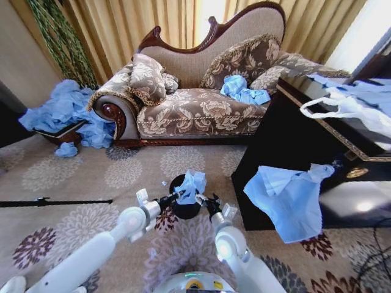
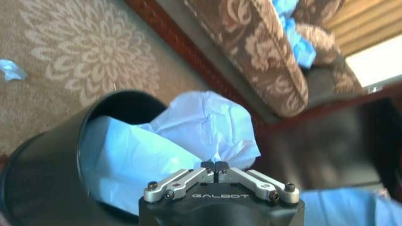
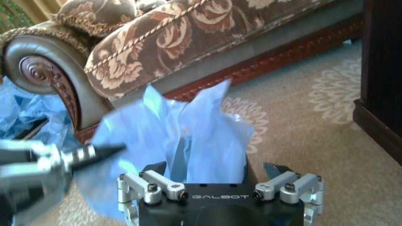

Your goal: Place a garbage bag over the trash bin.

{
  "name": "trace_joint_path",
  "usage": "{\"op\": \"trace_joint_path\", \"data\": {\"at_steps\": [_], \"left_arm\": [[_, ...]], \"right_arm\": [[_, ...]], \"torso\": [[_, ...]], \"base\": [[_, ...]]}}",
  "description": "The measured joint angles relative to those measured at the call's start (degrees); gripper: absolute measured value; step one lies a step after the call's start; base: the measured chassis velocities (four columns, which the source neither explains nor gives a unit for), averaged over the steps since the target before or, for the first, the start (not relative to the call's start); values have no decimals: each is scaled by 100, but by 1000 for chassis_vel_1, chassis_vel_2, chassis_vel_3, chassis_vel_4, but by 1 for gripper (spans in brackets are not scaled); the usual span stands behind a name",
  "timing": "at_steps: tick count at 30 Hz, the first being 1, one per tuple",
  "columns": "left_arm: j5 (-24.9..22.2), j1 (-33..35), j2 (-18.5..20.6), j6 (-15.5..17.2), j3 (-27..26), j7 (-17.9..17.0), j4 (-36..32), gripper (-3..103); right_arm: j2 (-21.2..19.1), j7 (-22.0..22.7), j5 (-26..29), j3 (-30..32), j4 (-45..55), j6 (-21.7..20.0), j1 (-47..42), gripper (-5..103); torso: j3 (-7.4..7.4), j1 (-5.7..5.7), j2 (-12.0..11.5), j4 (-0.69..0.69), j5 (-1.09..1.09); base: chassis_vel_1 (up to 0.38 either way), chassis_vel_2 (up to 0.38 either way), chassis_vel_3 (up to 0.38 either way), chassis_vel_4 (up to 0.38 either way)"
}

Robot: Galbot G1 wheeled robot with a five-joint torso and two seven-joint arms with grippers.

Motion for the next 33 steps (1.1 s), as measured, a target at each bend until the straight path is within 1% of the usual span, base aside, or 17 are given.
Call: {"op": "trace_joint_path", "data": {"at_steps": [1, 3, 5, 6, 10, 13, 14, 17, 23, 29, 30, 31, 33], "left_arm": [[0, 0, 0, 0, 0, 0, 0, 0], [-387, -43, 86, -30, -158, 49, -13, 0], [-473, -41, 101, -34, -191, 71, -28, 0], [-650, -5, 130, -49, -258, 109, -78, 0], [-738, 190, 131, -61, -307, 190, -143, 0], [-689, 509, 26, -62, -361, 338, -202, 0], [-689, 509, 26, -62, -361, 338, -202, 0], [-513, 880, -146, -73, -441, 534, -257, 0], [-396, 1152, -290, -108, -510, 691, -283, 0], [-302, 1281, -332, -181, -581, 810, -284, 0], [-181, 1288, -315, -186, -578, 907, -275, 0], [-146, 1284, -313, -187, -564, 939, -268, 0], [-130, 1280, -313, -186, -554, 961, -267, 0]], "right_arm": [[0, 0, 0, 0, 0, 0, 0, 100], [48, -26, -98, -80, -82, 40, 69, 100], [60, -26, -101, -87, -99, 42, 112, 100], [98, -19, -98, -94, -141, 45, 242, 100], [149, 114, 24, -62, -229, 26, 537, 100], [107, 251, 185, 35, -378, -58, 781, 100], [107, 251, 185, 35, -378, -58, 781, 100], [1, 492, 410, 40, -612, -170, 985, 100], [-50, 642, 550, -61, -726, -219, 1108, 100], [67, 659, 746, -228, -775, -196, 1221, 100], [202, 552, 622, -384, -1107, -87, 1347, 100], [286, 556, 541, -443, -1258, -89, 1446, 100], [321, 613, 510, -475, -1326, -149, 1518, 100]], "torso": [[0, 0, 0, 0, 0], [0, 0, 0, 2, 1], [0, 0, 0, 2, 1], [0, 0, 0, 2, 1], [0, 0, 0, 2, 1], [0, 0, 0, 2, 0], [0, 0, 0, 2, 0], [0, 0, 0, 2, 0], [0, 0, 0, 1, 1], [0, 0, 0, 1, 1], [0, 0, 0, 2, 1], [0, 0, 0, 2, 1], [0, 0, 0, 2, 0]], "base": [[0, 0, 0, 0], [0, 0, 0, 0], [0, 0, 0, 0], [0, 0, 0, 0], [0, 0, 0, 0], [0, 0, 0, 0], [0, 0, 0, 0], [0, 0, 0, 0], [0, 0, 0, 0], [0, 0, 0, 0], [0, 0, 0, 0], [0, 0, 0, 0], [0, 0, 0, 0]]}}
